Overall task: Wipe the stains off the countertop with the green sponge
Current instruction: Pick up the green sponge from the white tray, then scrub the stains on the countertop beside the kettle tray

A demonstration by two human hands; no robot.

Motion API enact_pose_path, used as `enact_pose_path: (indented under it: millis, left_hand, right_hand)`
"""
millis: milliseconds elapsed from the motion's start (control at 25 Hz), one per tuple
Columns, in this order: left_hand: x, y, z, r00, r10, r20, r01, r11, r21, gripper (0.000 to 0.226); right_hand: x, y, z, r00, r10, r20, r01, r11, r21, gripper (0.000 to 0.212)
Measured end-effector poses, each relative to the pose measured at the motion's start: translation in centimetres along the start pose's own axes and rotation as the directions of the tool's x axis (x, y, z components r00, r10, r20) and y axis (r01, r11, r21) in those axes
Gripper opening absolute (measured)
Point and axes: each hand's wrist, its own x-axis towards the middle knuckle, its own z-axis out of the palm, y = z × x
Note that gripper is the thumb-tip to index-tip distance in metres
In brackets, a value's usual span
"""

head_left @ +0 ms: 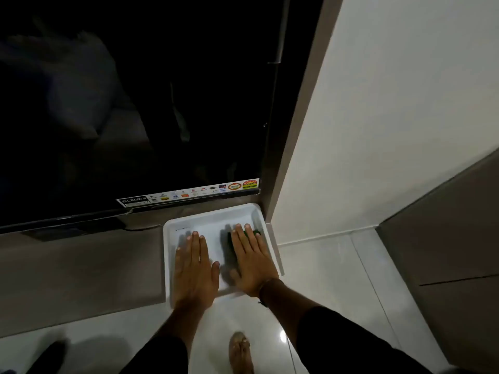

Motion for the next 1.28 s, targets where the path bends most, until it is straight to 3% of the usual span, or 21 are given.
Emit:
enact_pose_path:
  millis: [120,320,440,560,800,1040,1280]
  left_hand:
    - [1.2,-0.5,0.2,0.999,0.004,0.032,-0.004,1.0,-0.014,0.084]
    - [1.4,-1.0,1.1,0.997,0.043,0.062,-0.043,0.999,-0.001,0.078]
    - [1.7,-0.5,0.6,0.996,0.016,0.084,-0.02,0.998,0.052,0.079]
    - [1.9,0.0,0.0,0.997,0.031,0.074,-0.039,0.993,0.113,0.082]
    - [1.4,3.6,-2.9,0.99,0.14,-0.012,-0.14,0.99,0.022,0.087]
    - [1.8,15.8,-5.2,0.914,0.405,-0.041,-0.399,0.912,0.099,0.08]
    - [1.4,37.3,-4.3,0.703,0.708,-0.063,-0.705,0.706,0.068,0.089]
  right_hand:
    - [2.2,0.3,1.3,0.995,0.059,0.084,-0.048,0.991,-0.123,0.098]
    - [3.4,1.3,3.2,0.99,0.106,0.089,-0.09,0.982,-0.167,0.074]
    - [3.6,1.4,3.5,0.991,0.111,0.08,-0.098,0.984,-0.152,0.074]
    - [3.2,1.3,2.9,0.996,0.076,0.045,-0.069,0.989,-0.13,0.075]
    - [-0.4,0.4,-1.8,0.993,0.023,-0.114,-0.025,1.0,-0.016,0.075]
    - [-8.8,9.5,-9.2,0.9,0.2,-0.387,-0.235,0.971,-0.044,0.079]
    - [-21.5,25.9,-16.4,0.697,0.442,-0.564,-0.534,0.845,0.002,0.09]
